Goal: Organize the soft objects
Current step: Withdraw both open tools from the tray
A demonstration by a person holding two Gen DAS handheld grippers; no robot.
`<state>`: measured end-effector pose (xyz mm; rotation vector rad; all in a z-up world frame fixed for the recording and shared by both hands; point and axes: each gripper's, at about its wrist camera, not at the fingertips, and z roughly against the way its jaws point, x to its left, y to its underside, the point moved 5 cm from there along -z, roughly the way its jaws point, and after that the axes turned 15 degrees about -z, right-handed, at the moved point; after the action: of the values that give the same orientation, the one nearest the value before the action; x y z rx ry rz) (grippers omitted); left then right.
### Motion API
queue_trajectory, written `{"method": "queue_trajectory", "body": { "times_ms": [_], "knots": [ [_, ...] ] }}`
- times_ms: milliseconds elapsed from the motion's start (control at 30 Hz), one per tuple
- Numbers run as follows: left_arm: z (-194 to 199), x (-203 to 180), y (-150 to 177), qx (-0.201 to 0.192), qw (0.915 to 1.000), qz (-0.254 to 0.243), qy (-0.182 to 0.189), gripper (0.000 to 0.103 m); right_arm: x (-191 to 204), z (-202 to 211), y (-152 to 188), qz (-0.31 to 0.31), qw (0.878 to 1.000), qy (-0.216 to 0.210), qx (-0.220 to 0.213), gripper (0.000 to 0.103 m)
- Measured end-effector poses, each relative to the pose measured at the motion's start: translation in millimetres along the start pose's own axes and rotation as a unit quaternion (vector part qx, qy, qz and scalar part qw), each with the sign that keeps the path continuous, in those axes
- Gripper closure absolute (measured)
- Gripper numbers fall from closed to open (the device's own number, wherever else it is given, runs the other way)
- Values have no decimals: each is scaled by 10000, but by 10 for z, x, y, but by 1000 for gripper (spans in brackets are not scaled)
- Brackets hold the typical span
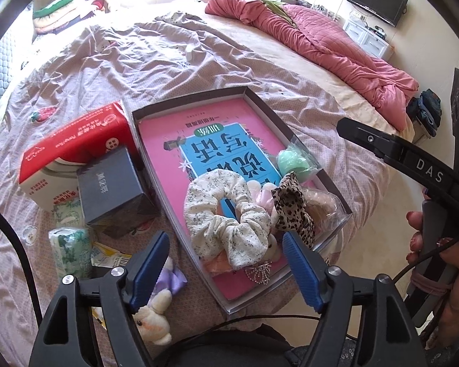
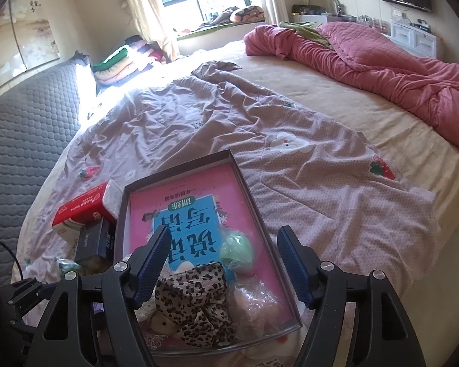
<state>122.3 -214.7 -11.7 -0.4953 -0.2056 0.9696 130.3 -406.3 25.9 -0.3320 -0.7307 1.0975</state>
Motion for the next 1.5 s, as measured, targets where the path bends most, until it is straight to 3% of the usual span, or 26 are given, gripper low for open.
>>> {"method": "queue_trajectory", "body": {
  "times_ms": [633,1500],
  "knots": [
    [458,191,36,-413,9983,212,-360,23,250,438,-113,195,9984,-60,-522,29],
    [891,510,289,-637,9944,587,-601,23,758,783,-6,614,9946,-338,-764,29]
  ]
}}
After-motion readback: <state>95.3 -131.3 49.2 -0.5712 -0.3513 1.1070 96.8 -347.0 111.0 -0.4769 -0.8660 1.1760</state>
